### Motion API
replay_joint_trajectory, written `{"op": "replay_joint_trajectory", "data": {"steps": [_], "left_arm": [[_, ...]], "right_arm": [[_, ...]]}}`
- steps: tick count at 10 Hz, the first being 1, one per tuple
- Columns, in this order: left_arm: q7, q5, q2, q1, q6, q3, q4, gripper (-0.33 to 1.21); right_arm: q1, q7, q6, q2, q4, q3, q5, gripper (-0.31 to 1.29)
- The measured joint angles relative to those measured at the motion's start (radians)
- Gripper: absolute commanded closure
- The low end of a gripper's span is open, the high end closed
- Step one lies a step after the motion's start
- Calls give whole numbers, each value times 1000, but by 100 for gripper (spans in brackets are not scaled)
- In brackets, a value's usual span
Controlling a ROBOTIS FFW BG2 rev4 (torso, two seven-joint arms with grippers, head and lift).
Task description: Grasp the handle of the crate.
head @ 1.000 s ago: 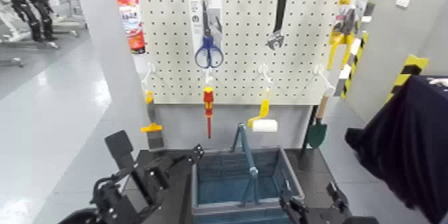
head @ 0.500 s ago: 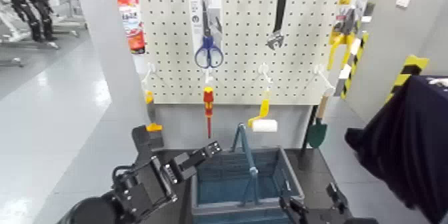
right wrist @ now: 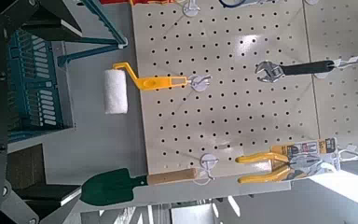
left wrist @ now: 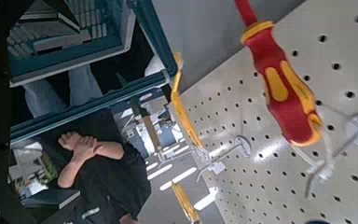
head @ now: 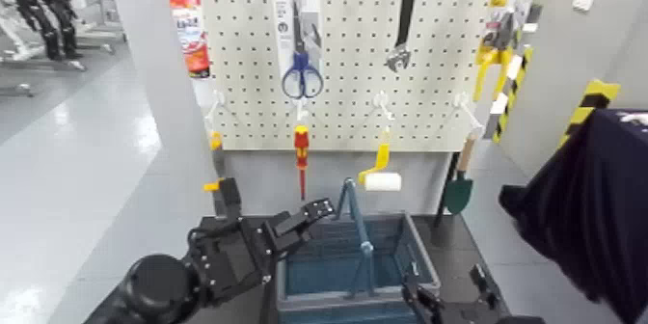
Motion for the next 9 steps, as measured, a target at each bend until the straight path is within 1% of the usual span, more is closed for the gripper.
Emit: {"op": "replay_joint_trajectory", "data": {"steps": [2, 6, 9], "left_arm": [[-47, 69, -15, -78, 26, -61, 116, 8], [-122, 177, -47, -189, 73, -152, 308, 8], [-133, 254, -69, -244, 96, -205, 384, 8]], "right_arm": [[-3, 0, -4, 1, 6, 5, -2, 14], [-13, 0, -19, 0, 17, 17, -8, 14], [-21, 0, -30, -2, 24, 28, -13, 14]]}}
